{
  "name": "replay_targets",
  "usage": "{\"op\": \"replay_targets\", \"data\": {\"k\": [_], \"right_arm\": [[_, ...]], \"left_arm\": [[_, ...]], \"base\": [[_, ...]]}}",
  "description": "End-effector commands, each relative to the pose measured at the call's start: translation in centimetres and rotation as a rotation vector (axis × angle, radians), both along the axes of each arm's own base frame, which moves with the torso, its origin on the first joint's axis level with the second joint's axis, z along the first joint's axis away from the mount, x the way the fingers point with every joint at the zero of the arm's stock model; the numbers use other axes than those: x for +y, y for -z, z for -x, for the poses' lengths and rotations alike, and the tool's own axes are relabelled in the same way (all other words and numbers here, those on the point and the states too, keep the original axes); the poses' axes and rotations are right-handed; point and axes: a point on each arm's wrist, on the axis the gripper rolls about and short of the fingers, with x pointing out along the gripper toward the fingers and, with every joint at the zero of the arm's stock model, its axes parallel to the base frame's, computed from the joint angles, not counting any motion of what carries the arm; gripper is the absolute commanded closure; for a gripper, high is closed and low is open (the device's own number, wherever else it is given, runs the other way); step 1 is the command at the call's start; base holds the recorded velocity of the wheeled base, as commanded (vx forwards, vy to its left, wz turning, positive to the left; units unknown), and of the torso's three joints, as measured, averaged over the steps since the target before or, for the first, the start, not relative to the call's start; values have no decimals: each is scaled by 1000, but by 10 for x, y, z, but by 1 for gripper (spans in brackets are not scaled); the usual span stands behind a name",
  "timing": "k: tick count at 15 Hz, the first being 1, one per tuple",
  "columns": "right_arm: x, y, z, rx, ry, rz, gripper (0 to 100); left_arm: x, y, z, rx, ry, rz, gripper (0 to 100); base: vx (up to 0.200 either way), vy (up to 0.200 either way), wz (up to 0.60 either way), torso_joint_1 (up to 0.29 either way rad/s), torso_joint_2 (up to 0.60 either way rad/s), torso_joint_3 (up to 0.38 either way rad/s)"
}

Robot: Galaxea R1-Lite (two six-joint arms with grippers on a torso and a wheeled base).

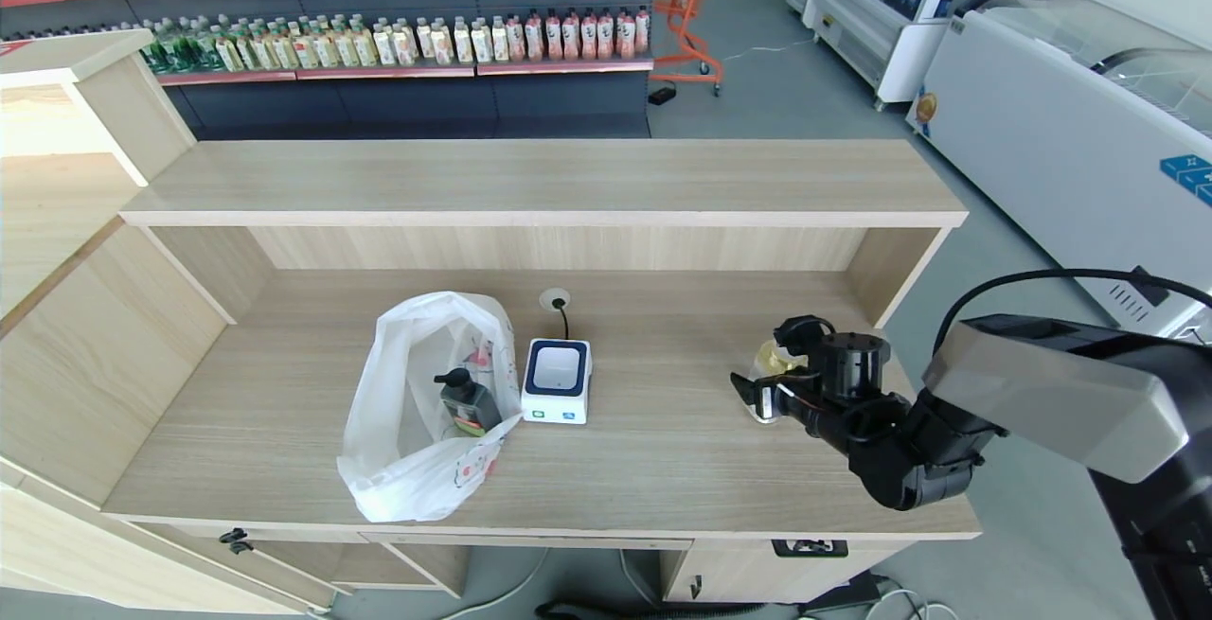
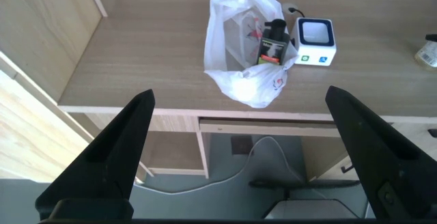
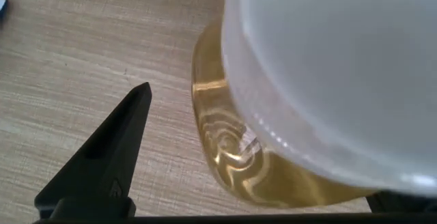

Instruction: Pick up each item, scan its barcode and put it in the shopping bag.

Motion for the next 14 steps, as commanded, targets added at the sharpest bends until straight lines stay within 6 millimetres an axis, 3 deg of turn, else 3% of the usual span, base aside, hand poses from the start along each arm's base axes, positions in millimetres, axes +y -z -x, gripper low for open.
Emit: {"op": "replay_targets", "data": {"k": [1,3,6,11,14], "right_arm": [[4,0,-10,-30,-14,0,100],[5,0,-13,-45,-21,24,100],[8,16,-2,-16,-55,122,100],[7,-9,-5,-74,-33,52,100],[12,-75,13,-41,-5,-149,100]], "left_arm": [[0,0,0,1,0,0,0],[0,0,0,1,0,0,0],[0,0,0,1,0,0,0],[0,0,0,1,0,0,0],[0,0,0,1,0,0,0]], "base": [[0,0,0,0,0,0],[0,0,0,0,0,0],[0,0,0,0,0,0],[0,0,0,0,0,0],[0,0,0,0,0,0]]}}
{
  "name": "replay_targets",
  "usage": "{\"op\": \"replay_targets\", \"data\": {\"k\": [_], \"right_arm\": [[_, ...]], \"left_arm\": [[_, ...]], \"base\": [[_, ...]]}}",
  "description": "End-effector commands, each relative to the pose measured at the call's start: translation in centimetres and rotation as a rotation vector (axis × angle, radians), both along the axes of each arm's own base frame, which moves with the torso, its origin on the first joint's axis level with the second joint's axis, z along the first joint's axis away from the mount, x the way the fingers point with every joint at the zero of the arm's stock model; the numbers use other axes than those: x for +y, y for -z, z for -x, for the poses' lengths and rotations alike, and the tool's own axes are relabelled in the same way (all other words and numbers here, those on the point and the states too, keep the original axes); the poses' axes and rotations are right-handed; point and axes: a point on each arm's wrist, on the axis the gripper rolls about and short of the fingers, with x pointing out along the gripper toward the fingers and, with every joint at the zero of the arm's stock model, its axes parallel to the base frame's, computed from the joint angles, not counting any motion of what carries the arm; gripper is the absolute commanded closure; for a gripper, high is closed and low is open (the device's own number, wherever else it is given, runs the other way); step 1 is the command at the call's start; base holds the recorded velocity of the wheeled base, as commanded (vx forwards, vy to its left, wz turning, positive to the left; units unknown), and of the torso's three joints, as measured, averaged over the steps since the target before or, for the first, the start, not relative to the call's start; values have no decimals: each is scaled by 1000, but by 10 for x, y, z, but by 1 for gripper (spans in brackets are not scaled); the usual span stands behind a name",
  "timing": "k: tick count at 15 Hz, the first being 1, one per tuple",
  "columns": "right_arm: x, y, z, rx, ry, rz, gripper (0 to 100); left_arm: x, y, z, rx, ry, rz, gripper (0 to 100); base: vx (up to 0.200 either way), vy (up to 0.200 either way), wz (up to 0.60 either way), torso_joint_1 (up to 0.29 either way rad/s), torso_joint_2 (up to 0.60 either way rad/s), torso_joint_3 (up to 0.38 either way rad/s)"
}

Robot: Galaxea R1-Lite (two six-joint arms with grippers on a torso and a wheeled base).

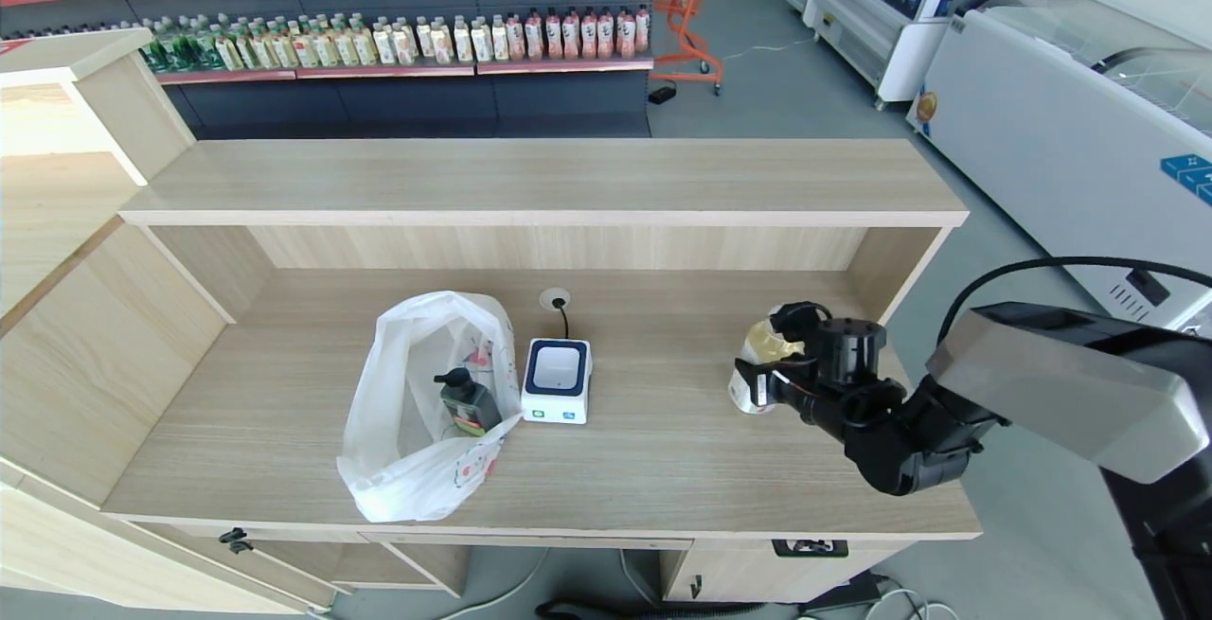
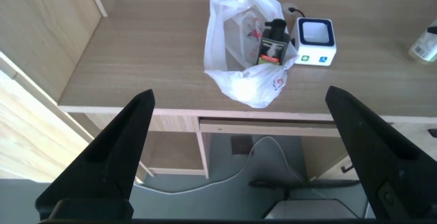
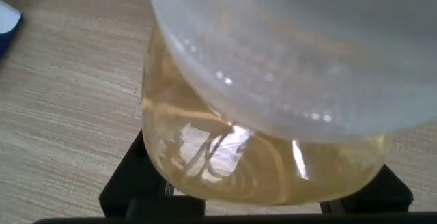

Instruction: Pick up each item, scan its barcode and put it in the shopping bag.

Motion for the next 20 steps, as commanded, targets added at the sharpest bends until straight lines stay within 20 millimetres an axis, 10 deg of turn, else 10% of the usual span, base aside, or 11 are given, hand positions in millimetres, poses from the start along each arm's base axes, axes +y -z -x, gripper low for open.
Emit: {"op": "replay_targets", "data": {"k": [1,6,10,20], "right_arm": [[9,-75,24,-4,-68,-210,100],[-6,-113,100,164,-686,-355,100],[23,-127,154,199,-932,-361,100],[28,-148,193,199,-1062,-379,100]], "left_arm": [[0,0,0,1,0,0,0],[0,0,0,1,0,0,0],[0,0,0,1,0,0,0],[0,0,0,1,0,0,0]], "base": [[0,0,0,0,0,0],[0,0,0,0,0,0],[0,0,0,0,0,0],[0,0,0,0,0,0]]}}
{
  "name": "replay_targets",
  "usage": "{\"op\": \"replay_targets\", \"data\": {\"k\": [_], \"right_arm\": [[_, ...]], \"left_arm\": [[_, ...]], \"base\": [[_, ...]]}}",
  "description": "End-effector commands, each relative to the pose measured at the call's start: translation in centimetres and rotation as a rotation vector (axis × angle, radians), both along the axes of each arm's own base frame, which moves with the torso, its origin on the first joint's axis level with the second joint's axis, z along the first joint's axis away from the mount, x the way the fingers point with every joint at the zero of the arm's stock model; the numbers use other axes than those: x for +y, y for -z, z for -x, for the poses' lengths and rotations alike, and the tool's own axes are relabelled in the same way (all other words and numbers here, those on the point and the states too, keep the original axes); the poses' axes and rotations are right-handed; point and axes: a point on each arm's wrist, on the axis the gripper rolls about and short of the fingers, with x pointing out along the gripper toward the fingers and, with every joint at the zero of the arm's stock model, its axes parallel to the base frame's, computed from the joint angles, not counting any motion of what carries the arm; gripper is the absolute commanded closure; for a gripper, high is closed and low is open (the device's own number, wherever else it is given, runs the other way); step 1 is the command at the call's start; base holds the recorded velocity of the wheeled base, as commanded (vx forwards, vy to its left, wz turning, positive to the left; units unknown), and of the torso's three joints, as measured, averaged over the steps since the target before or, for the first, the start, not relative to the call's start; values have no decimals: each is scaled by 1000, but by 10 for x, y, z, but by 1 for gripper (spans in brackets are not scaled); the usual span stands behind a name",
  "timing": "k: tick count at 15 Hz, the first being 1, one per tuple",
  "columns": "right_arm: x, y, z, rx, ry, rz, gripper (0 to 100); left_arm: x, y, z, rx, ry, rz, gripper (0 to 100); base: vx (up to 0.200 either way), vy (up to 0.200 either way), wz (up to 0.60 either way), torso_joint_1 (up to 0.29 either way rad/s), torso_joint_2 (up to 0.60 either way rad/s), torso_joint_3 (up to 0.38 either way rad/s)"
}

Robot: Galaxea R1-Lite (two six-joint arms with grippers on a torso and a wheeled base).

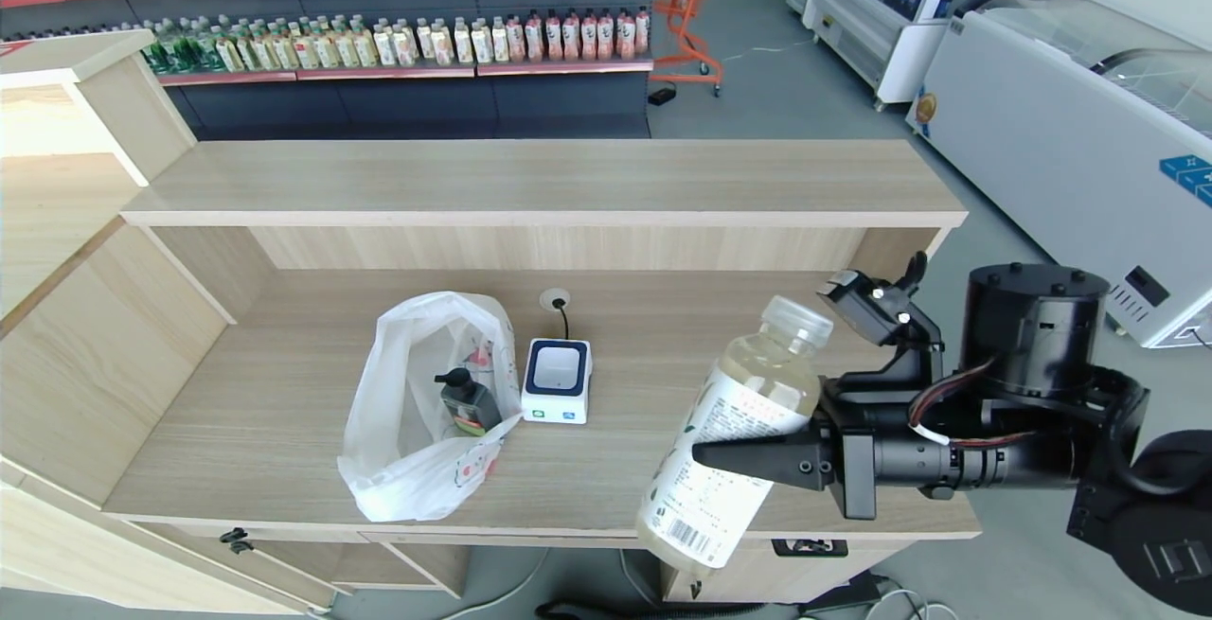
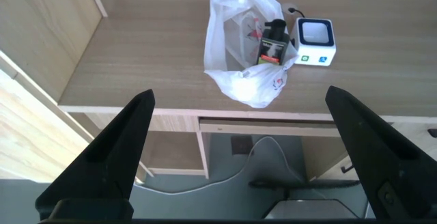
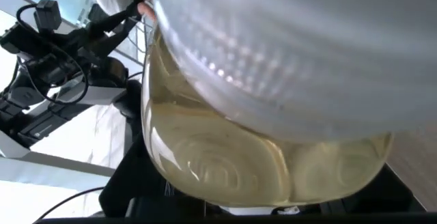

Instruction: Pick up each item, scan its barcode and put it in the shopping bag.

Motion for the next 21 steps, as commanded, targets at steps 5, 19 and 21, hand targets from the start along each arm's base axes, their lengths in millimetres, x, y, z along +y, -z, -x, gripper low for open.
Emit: {"op": "replay_targets", "data": {"k": [5,19,21], "right_arm": [[-3,-3,9,-3,-29,-8,100],[-3,-8,13,55,-31,-27,100],[-4,-7,14,54,-26,-24,100]], "left_arm": [[0,0,0,1,0,0,0],[0,0,0,1,0,0,0],[0,0,0,1,0,0,0]], "base": [[0,0,0,0,0,0],[0,0,0,0,0,0],[0,0,0,0,0,0]]}}
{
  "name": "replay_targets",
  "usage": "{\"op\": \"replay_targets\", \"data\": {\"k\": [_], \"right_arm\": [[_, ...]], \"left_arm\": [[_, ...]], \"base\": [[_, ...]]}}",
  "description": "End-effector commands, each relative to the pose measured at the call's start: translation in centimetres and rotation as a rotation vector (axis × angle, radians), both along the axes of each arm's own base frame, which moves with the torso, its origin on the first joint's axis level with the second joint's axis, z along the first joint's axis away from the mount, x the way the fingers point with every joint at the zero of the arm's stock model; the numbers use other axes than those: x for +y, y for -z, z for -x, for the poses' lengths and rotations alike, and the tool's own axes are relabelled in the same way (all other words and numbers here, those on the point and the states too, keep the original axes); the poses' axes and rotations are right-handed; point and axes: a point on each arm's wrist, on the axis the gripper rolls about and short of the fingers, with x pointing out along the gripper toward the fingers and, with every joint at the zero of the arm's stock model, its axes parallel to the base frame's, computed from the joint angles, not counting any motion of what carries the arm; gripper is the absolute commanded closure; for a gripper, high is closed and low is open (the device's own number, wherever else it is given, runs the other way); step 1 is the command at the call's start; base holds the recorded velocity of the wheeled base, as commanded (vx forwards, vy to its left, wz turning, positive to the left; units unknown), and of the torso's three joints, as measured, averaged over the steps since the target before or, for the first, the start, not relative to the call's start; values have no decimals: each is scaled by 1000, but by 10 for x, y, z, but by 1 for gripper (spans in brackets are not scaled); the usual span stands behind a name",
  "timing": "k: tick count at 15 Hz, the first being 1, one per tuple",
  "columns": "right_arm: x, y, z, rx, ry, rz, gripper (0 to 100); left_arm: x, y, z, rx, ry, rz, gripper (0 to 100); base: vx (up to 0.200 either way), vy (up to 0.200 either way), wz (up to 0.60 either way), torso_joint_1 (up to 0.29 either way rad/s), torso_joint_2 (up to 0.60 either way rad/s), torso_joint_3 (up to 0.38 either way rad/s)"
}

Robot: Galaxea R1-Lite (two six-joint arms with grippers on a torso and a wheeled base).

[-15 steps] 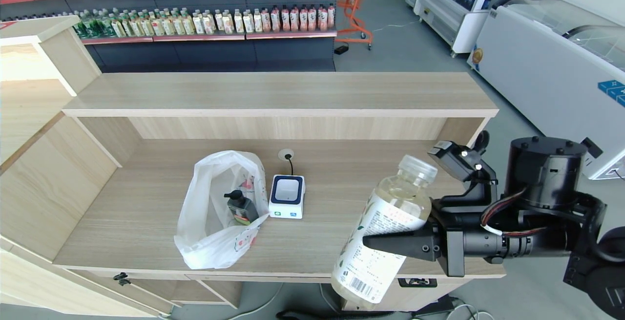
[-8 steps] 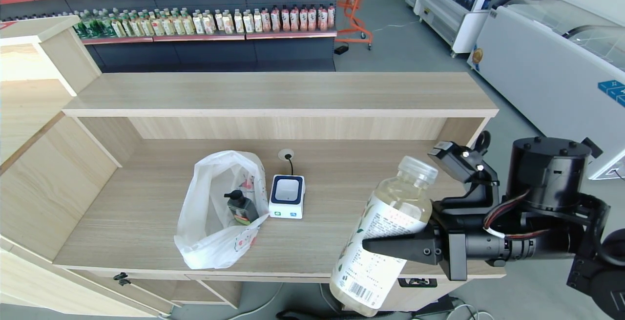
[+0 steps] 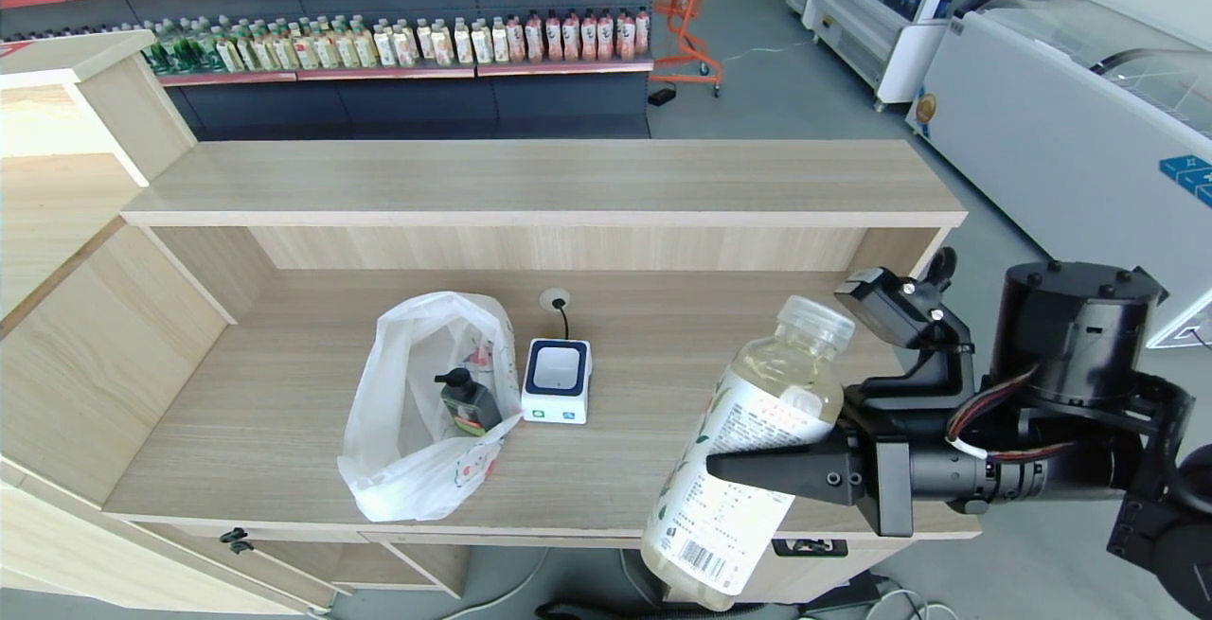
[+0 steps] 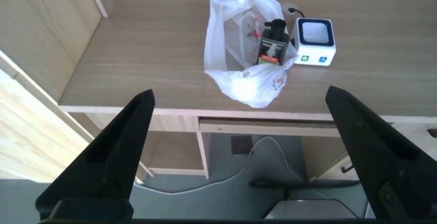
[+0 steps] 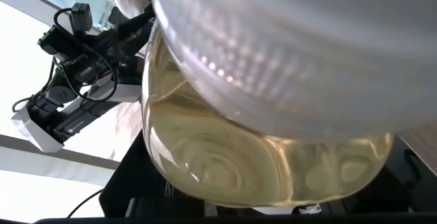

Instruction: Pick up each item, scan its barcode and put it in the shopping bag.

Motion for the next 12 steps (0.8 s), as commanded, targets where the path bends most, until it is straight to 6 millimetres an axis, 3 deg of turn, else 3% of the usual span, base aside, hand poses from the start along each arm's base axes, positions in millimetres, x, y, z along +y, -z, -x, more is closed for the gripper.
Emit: {"op": "replay_targets", "data": {"k": [1,3,4,6,9,12], "right_arm": [[-2,0,0,-25,6,4,100],[-15,-9,-7,-185,58,16,100],[-26,-14,-8,-362,127,71,100],[-49,-15,-17,-579,378,249,100],[-74,-20,-22,-659,625,359,100],[-82,-20,-26,-685,712,408,100]], "left_arm": [[0,0,0,1,-2,0,0],[0,0,0,1,0,0,0],[0,0,0,1,0,0,0],[0,0,0,1,0,0,0],[0,0,0,1,0,0,0],[0,0,0,1,0,0,0]], "base": [[0,0,0,0,0,0],[0,0,0,0,0,0],[0,0,0,0,0,0],[0,0,0,0,0,0],[0,0,0,0,0,0],[0,0,0,0,0,0]]}}
